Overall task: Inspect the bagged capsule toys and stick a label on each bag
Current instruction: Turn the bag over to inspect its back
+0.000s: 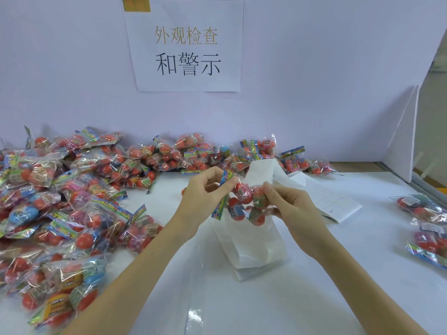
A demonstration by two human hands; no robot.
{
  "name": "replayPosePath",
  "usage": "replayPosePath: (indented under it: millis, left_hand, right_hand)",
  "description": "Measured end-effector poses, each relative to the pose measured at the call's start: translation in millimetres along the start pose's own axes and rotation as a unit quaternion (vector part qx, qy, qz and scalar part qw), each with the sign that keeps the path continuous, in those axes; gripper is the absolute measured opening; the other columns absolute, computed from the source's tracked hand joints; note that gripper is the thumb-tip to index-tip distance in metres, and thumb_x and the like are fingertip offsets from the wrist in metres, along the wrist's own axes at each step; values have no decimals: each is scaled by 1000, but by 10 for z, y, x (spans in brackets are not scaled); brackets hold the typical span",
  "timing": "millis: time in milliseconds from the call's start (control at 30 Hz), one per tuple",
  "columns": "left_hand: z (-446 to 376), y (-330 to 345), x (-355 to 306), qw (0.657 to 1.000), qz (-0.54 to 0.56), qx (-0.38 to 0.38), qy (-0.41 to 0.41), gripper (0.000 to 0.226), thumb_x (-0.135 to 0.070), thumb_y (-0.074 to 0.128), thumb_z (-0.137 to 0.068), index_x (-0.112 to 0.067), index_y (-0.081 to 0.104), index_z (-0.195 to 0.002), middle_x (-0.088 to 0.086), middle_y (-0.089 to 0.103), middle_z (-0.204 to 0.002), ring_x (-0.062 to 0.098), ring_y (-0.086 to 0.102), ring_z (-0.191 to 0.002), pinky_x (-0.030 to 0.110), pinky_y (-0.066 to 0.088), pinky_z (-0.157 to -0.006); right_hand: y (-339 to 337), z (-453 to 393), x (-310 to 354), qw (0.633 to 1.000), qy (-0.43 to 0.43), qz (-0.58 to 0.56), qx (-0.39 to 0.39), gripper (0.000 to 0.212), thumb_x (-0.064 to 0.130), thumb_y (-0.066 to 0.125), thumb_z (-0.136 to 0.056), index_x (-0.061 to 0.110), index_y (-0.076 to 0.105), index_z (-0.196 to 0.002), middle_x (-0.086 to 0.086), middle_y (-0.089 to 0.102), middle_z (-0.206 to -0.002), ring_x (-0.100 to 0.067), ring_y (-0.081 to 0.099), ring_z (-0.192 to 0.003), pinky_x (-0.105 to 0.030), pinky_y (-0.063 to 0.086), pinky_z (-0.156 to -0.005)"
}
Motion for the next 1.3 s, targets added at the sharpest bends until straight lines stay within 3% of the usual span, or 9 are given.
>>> replayPosePath:
  millis: [167,300,433,533,600,700,933,1200,1300]
  left_hand:
    - [1,14,-7,995,91,-16,-20,19,-23,71,-97,-15,62,-83,7,69,-89,18,66,-81,33,54,-77]
    - [26,21,29,988,140,-58,-22,13,-23,72,-97,-16,68,-87,12,73,-94,30,68,-92,48,55,-85]
    - [36,-136,26,983,129,-132,3,12,-30,74,-96,-27,78,-86,4,75,-87,17,70,-86,41,54,-92]
    - [3,-118,44,989,111,-102,2,25,-51,63,-98,-32,78,-102,-6,74,-99,10,65,-94,32,48,-95]
    - [-7,22,18,997,68,-31,20,23,-58,57,-98,-46,72,-110,-15,73,-95,7,67,-84,25,52,-83]
    - [57,171,-75,996,-13,4,87,20,-44,56,-103,-29,63,-114,-5,50,-67,12,43,-58,22,41,-55]
    - [19,-5,-44,994,29,-58,85,36,-23,44,-113,0,50,-87,-1,37,-59,14,30,-56,33,27,-57]
    - [-22,-53,-12,986,156,-54,38,33,-30,54,-106,-21,65,-75,-4,30,-59,14,27,-56,23,32,-55]
    - [-10,-93,-18,992,107,-56,35,29,-41,62,-97,-20,73,-80,-2,38,-60,13,34,-57,21,35,-56]
  right_hand:
    - [-35,-19,-28,997,21,-73,-23,38,44,59,-96,17,84,-103,-12,79,-106,-22,72,-93,-35,61,-87]
    - [29,1,1,995,23,-96,-1,42,45,54,-99,15,79,-113,-12,78,-110,-22,75,-96,-30,59,-82]
    - [160,33,13,997,23,-42,64,41,40,65,-94,7,70,-118,-17,78,-102,-33,78,-89,-31,62,-76]
    - [156,36,23,998,8,-53,37,36,33,69,-92,7,71,-116,-16,79,-97,-33,77,-85,-29,61,-72]
    - [99,22,22,997,-1,-81,8,36,31,68,-93,5,70,-117,-17,79,-100,-34,78,-89,-29,62,-75]
    - [47,8,23,995,0,-104,-4,41,34,69,-92,5,68,-121,-19,78,-101,-34,77,-89,-27,61,-75]
    - [82,12,6,997,12,-69,38,37,42,71,-91,12,73,-112,-23,77,-88,-28,71,-61,-24,51,-52]
    - [191,67,37,987,34,-58,146,49,39,60,-102,10,49,-140,-18,77,-113,-29,76,-76,-24,53,-59]
    - [214,100,70,985,31,-61,159,44,40,63,-101,18,54,-138,-19,77,-114,-36,77,-90,-27,56,-67]
Point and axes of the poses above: each hand's wrist, its own z-axis away from the middle knuckle, its own y-axis out of the palm, x = y × z, the point moved 8 cm from there along -z, towards the middle knuckle
